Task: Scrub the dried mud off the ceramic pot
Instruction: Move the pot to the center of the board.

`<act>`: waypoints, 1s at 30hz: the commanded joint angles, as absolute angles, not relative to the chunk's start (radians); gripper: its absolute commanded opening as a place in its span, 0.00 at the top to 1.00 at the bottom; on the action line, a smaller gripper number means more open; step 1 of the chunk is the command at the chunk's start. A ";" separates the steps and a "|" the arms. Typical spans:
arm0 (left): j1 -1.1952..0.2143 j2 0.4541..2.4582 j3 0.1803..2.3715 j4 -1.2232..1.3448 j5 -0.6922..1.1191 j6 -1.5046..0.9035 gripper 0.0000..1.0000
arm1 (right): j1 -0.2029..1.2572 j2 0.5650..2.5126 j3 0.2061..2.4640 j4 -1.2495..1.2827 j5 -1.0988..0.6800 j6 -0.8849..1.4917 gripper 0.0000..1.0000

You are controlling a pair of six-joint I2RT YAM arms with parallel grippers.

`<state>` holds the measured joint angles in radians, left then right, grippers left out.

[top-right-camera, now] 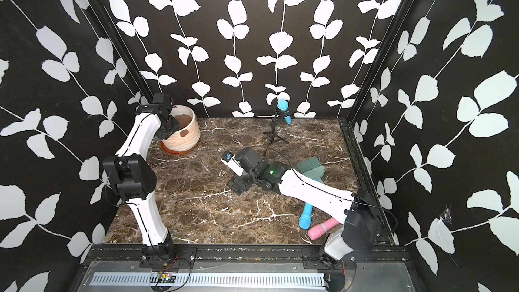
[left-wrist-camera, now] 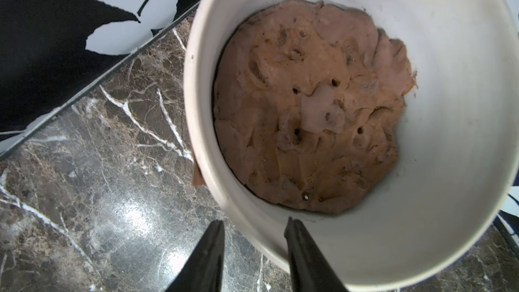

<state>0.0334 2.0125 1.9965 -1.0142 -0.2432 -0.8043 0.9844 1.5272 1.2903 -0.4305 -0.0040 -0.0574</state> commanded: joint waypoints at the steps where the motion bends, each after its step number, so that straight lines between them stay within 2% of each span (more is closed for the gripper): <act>1: 0.034 2.015 2.003 -1.080 -0.271 -0.815 0.68 | 0.989 1.539 1.340 -0.403 -0.046 -0.071 0.00; 9: 0.035 2.020 2.006 -1.108 -0.236 -0.826 0.80 | 0.986 1.544 1.355 -0.392 -0.101 -0.071 0.00; 14: 0.035 2.007 1.979 -1.111 -0.169 -0.831 0.82 | 0.976 1.563 1.394 -0.398 -0.122 -0.055 0.00; 17: 0.034 1.997 1.957 -1.126 -0.155 -0.823 0.81 | 0.958 1.574 1.421 -0.414 -0.146 -0.027 0.00; 21: 0.034 1.994 1.926 -1.141 -0.160 -0.839 0.74 | 0.933 1.591 1.448 -0.441 -0.191 0.005 0.00; 30: 0.035 2.081 2.045 -1.191 -0.160 -0.847 0.74 | 0.921 1.592 1.446 -0.443 -0.246 0.036 0.00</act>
<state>0.0364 2.0300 2.0285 -1.0435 -0.2005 -0.8494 0.9241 1.5848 1.4315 -0.4412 -0.2077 0.0154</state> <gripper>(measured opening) 0.265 0.998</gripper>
